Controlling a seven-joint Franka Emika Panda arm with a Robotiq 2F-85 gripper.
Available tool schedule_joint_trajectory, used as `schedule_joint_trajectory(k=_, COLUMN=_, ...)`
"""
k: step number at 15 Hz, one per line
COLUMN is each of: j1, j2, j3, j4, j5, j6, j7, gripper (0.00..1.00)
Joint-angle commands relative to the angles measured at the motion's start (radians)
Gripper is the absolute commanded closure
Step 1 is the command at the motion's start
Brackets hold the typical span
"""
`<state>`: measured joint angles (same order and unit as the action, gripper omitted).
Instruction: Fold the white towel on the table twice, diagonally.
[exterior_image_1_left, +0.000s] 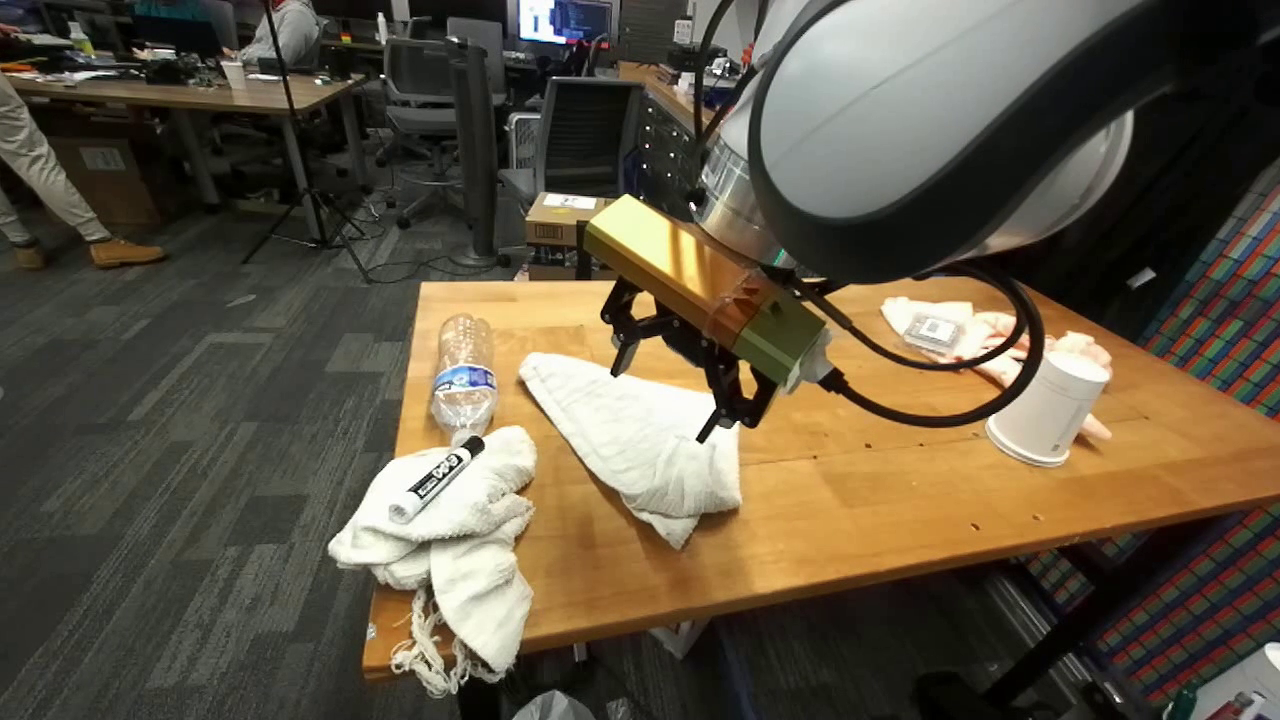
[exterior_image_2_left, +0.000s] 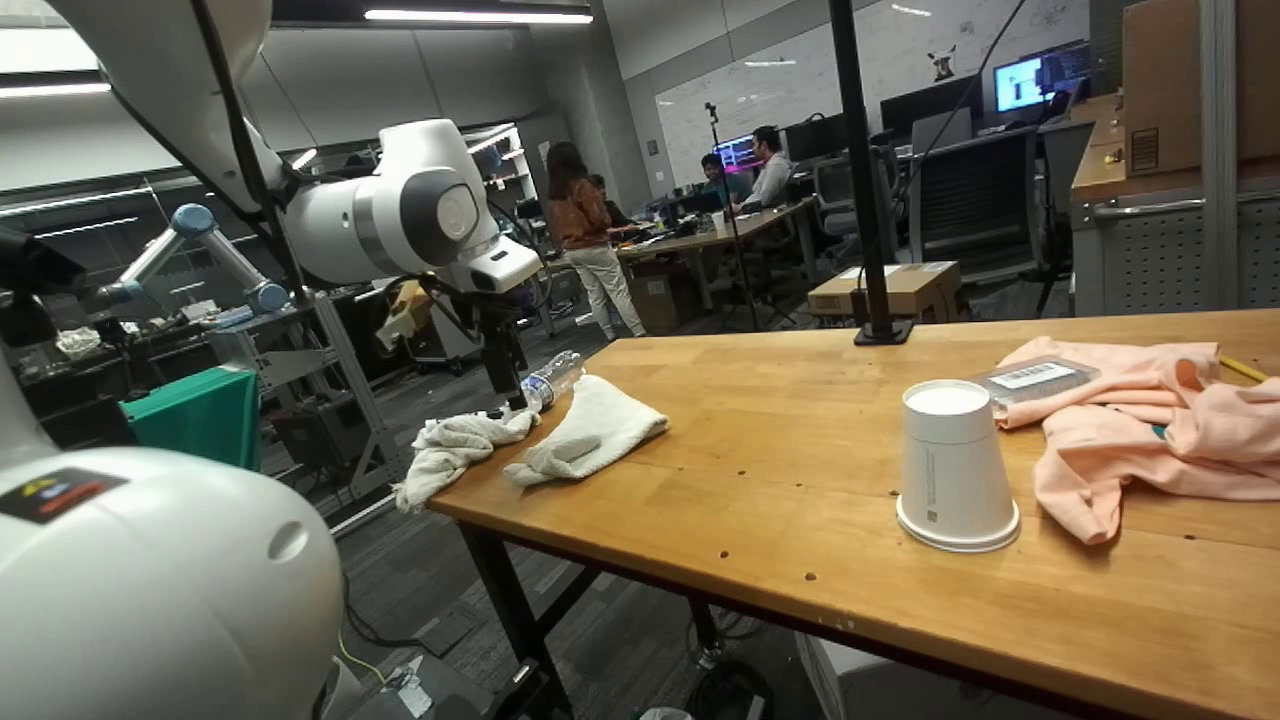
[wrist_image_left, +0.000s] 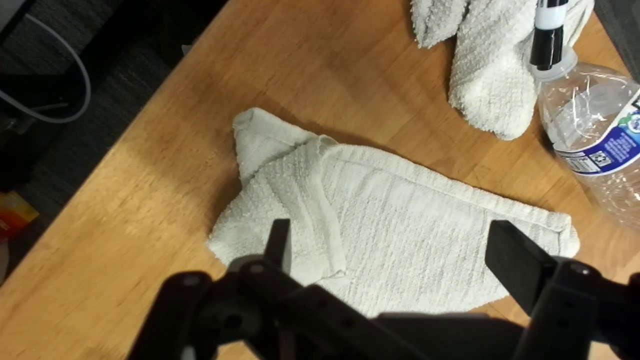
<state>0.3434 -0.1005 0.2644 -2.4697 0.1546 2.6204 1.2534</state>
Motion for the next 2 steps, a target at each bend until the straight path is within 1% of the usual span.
schedule_joint_trajectory(k=1, j1=-0.023, j2=-0.002, j3=0.023, j4=0.000, j5=0.006, j6=-0.002, j7=-0.006, gripper=0.00)
schedule_joint_trajectory(k=2, j1=-0.023, j2=-0.002, j3=0.023, j4=0.000, j5=0.006, j6=-0.002, j7=-0.006, gripper=0.00)
